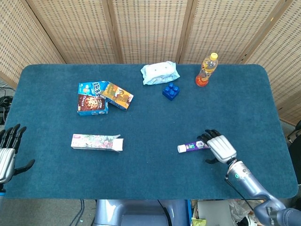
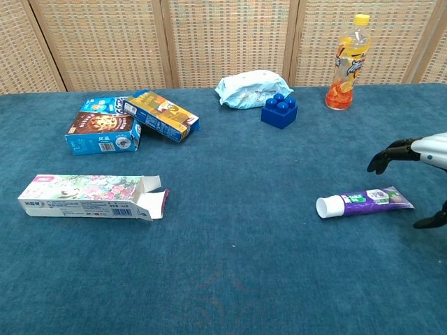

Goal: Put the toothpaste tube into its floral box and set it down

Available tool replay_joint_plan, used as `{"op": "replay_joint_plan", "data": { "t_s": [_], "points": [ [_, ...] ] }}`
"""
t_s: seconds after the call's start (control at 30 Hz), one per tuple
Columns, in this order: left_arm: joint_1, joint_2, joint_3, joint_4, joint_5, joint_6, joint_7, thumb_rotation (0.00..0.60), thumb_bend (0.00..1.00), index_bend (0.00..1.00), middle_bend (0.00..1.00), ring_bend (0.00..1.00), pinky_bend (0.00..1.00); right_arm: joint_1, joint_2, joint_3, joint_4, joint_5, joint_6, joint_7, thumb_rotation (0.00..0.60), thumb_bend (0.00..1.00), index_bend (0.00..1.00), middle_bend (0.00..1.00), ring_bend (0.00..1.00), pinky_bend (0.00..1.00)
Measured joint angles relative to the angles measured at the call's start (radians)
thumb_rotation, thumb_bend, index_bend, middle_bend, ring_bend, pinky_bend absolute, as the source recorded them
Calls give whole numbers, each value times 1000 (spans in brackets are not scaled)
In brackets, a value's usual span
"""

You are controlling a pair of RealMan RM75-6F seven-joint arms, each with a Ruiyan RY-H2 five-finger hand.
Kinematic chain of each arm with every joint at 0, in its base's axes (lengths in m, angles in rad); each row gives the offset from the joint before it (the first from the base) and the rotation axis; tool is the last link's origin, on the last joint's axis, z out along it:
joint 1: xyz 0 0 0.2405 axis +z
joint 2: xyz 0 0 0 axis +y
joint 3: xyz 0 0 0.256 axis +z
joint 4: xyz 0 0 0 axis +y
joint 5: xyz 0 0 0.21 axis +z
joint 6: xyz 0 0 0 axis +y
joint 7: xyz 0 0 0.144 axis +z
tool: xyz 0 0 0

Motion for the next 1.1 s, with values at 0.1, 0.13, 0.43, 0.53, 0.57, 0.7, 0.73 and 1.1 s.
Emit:
{"op": "replay_joint_plan", "data": {
  "t_s": [0.1, 0.13, 0.43, 0.53, 0.57, 0.7, 0.73, 1.1],
  "points": [
    [-1, 1, -1, -1, -3, -2, -1, 600, 218, 0, 0, 0, 0, 7, -19, 3, 33, 6, -4, -18, 600, 140, 268, 307, 193, 276],
    [-1, 1, -1, -1, -5, -2, -1, 600, 218, 0, 0, 0, 0, 9, -26, 4, 45, 8, -4, -26, 600, 145, 275, 312, 202, 288],
    [-8, -2, -6, 1, -23, -14, 6, 600, 218, 0, 0, 0, 0, 36, -98, 8, 123, 16, -12, -54, 600, 205, 311, 344, 223, 289],
    [-10, -3, -8, 2, -31, -19, 8, 600, 218, 0, 0, 0, 0, 48, -121, 9, 144, 16, -18, -52, 600, 227, 315, 347, 223, 289],
    [-12, -4, -9, 3, -35, -21, 9, 600, 218, 0, 0, 0, 0, 53, -129, 9, 152, 16, -23, -52, 600, 236, 317, 348, 223, 289],
    [-16, -5, -14, 4, -47, -29, 11, 600, 218, 0, 0, 0, 0, 68, -152, 14, 173, 25, -40, -52, 600, 272, 320, 351, 224, 289],
    [-17, -6, -14, 5, -50, -30, 12, 600, 218, 0, 0, 0, 0, 72, -157, 15, 179, 29, -45, -52, 600, 287, 325, 355, 227, 289],
    [-28, -11, -23, 11, -82, -48, 18, 600, 218, 0, 0, 0, 0, 100, -186, 8, 228, 45, -83, -31, 600, 502, 547, 559, 410, 375]
  ]
}}
